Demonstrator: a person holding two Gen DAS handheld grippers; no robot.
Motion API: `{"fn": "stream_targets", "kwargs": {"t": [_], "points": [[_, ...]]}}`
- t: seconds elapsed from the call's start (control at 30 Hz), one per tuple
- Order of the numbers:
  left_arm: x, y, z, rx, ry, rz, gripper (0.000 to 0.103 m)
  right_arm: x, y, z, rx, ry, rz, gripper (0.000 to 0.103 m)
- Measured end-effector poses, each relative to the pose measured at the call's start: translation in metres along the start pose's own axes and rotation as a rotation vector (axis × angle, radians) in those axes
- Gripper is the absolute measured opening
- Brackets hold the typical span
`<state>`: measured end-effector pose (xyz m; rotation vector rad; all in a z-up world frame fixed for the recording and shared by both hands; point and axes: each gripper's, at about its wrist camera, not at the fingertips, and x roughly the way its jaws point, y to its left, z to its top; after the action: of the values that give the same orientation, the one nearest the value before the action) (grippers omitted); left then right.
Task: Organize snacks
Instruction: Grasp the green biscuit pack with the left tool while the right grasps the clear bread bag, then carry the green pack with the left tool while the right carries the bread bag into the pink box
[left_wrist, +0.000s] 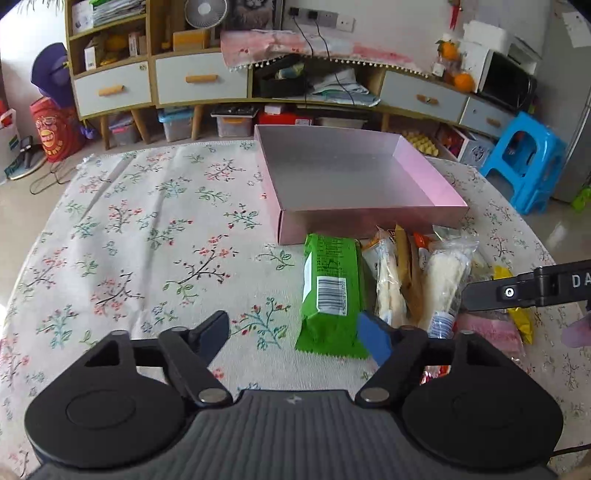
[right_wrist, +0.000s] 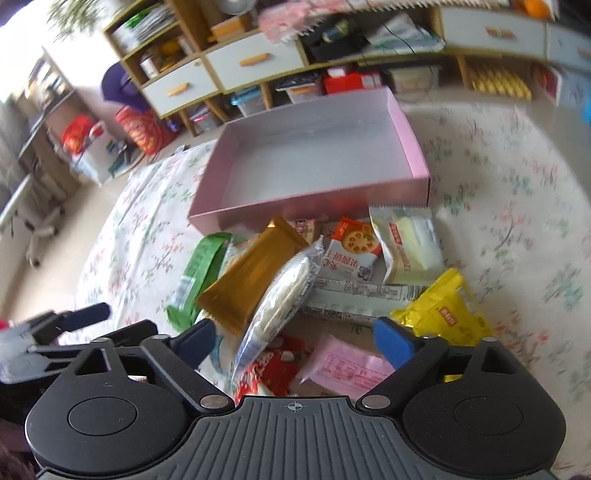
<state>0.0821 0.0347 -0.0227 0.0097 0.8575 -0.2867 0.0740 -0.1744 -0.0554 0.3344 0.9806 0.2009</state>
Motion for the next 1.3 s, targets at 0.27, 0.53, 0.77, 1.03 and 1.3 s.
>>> {"fn": "stream_targets", "kwargs": {"t": [0.27,0.53,0.77,1.03,1.3], "points": [[0.017,-0.007,0.01,0.022,0.005,-0.07,0.059,0.02,-0.01,0.007,0.137,0.025,0.03,0.048],[0.033,-0.015,0.008,0.066,0.052,-0.061,0.052,0.029,-0.008,0.008,0.16,0.035,0.058,0.043],[0.041,-0.006,0.008,0.002,0.08,-0.064,0.05,0.036,-0.011,0.008,0.217,0.041,0.075,0.045],[0.045,-0.01,0.009,0.0,0.081,-0.044,0.044,0.036,-0.013,0.008,0.252,0.051,0.089,0.023],[0.039,-0.003,0.013,-0.03,0.088,-0.05,0.042,0.029,-0.011,0.011,0.257,0.037,0.088,0.019]]}}
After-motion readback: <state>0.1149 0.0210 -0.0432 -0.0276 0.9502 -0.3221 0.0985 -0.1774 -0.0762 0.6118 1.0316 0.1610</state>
